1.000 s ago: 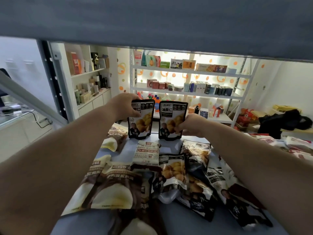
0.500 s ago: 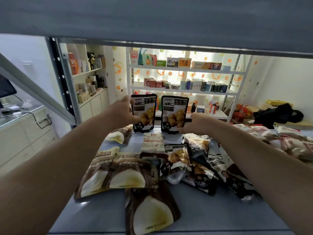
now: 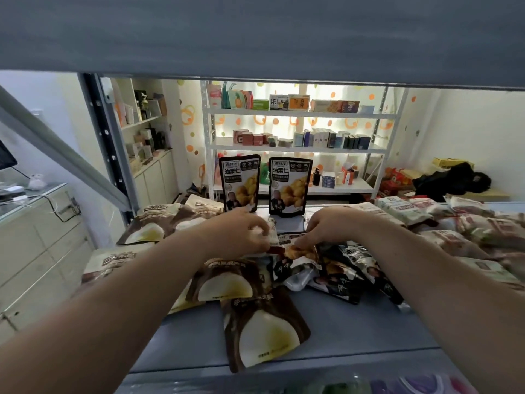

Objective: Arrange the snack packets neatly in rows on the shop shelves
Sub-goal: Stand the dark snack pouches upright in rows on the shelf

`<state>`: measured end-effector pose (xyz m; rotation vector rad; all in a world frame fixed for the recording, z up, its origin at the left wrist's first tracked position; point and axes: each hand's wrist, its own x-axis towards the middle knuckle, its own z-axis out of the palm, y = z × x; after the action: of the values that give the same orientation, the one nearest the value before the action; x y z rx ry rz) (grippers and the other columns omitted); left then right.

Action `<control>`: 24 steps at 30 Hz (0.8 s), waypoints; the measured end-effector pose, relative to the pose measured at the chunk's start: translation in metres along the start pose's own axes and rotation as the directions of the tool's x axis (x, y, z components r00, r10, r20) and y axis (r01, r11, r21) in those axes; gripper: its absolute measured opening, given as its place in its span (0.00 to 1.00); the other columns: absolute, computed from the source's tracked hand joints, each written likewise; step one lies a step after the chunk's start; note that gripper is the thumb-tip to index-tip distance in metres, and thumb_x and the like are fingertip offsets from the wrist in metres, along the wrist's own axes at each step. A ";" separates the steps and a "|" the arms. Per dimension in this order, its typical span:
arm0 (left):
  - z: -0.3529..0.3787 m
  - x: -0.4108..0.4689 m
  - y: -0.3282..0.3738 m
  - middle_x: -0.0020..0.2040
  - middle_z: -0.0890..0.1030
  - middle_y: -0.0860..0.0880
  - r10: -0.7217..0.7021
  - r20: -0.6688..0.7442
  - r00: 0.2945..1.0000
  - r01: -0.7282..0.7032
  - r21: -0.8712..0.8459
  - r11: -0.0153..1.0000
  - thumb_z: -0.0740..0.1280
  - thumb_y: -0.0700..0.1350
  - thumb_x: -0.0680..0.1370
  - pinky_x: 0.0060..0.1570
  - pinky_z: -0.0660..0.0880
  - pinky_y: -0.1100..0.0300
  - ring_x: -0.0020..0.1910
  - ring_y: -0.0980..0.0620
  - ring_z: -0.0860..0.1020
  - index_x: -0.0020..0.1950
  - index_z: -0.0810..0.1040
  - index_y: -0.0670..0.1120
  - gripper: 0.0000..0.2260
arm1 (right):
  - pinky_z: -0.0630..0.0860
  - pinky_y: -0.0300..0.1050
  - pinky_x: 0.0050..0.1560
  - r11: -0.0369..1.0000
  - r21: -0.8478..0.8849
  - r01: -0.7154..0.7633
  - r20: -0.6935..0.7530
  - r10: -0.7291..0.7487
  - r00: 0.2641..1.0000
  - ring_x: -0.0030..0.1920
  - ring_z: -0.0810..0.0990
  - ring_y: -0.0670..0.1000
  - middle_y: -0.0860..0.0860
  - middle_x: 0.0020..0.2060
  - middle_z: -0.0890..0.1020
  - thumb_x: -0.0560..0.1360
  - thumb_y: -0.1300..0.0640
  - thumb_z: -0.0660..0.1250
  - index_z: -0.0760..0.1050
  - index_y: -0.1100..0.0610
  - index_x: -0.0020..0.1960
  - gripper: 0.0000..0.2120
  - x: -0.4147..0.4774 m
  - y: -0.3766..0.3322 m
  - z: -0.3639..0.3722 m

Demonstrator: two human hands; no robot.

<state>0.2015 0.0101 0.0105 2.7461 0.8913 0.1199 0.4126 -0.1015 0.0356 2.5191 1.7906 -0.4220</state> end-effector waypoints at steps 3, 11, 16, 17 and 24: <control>0.004 0.001 0.008 0.66 0.70 0.52 -0.013 0.024 1.000 0.012 0.059 0.998 0.64 0.66 0.73 0.51 0.67 0.56 0.54 0.53 0.68 0.64 0.72 0.64 0.20 | 0.73 0.43 0.46 0.998 0.056 0.037 -0.022 -0.036 0.999 0.47 0.79 0.46 0.46 0.49 0.80 0.71 0.34 0.68 0.80 0.50 0.59 0.25 -0.003 0.007 0.001; -0.011 0.024 0.056 0.70 0.71 0.51 0.125 0.081 0.989 -0.135 0.129 0.982 0.60 0.69 0.75 0.64 0.70 0.51 0.66 0.50 0.71 0.72 0.69 0.56 0.29 | 0.71 0.44 0.53 0.999 0.024 0.033 -0.175 -0.028 0.984 0.57 0.78 0.53 0.54 0.59 0.81 0.80 0.45 0.63 0.79 0.57 0.63 0.19 0.014 0.053 -0.033; -0.002 0.060 0.086 0.72 0.70 0.47 -0.021 0.327 0.945 -0.057 0.227 0.972 0.54 0.77 0.71 0.65 0.67 0.50 0.69 0.46 0.70 0.75 0.65 0.49 0.43 | 0.70 0.50 0.64 0.988 -0.113 0.107 0.039 -0.103 0.994 0.61 0.76 0.51 0.49 0.64 0.78 0.75 0.35 0.64 0.77 0.50 0.66 0.27 0.041 0.064 -0.032; 0.000 0.065 0.087 0.72 0.70 0.47 -0.057 0.356 0.933 -0.027 0.226 0.974 0.56 0.79 0.67 0.65 0.67 0.50 0.69 0.46 0.70 0.75 0.65 0.49 0.46 | 0.71 0.51 0.64 0.984 -0.133 0.120 0.082 -0.110 0.991 0.59 0.77 0.50 0.48 0.61 0.80 0.74 0.33 0.64 0.79 0.49 0.63 0.26 0.047 0.067 -0.032; 0.012 0.083 0.081 0.67 0.72 0.54 -0.144 0.326 0.934 0.107 0.126 0.986 0.67 0.81 0.46 0.63 0.72 0.47 0.64 0.49 0.72 0.70 0.68 0.56 0.56 | 0.72 0.49 0.57 0.971 -0.159 0.177 0.170 -0.150 0.974 0.57 0.76 0.52 0.49 0.57 0.78 0.70 0.34 0.71 0.77 0.50 0.59 0.26 0.076 0.087 -0.031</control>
<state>0.3164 -0.0074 0.0204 2.6764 0.9938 -0.4182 0.5229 -0.0551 0.0363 2.1688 1.8922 -0.4346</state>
